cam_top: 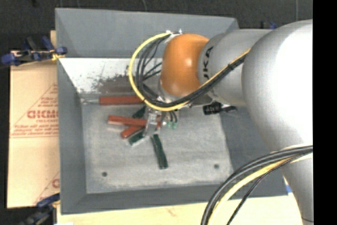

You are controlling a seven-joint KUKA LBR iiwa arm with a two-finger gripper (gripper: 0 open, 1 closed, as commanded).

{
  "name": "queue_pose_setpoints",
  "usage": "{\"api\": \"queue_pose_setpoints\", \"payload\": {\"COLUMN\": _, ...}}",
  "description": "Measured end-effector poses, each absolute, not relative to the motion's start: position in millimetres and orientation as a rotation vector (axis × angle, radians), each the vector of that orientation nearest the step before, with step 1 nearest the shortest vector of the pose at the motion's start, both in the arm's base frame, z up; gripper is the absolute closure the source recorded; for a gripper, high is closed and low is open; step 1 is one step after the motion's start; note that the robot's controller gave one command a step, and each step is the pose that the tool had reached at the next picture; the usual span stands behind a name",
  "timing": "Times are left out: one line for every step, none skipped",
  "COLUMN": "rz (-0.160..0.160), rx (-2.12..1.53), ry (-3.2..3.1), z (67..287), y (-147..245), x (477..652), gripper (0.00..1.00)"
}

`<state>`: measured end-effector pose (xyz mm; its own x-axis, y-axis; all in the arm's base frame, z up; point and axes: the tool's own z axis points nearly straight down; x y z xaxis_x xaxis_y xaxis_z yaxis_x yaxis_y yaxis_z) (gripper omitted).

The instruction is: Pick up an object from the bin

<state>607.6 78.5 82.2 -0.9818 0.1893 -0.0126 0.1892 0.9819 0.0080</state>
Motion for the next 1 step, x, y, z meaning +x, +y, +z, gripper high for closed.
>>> {"api": "queue_pose_setpoints", "payload": {"rz": 0.003, "rx": 0.374, "ry": 3.114, "z": 216.0, "y": 102.0, "x": 605.0, "gripper": 1.00}}
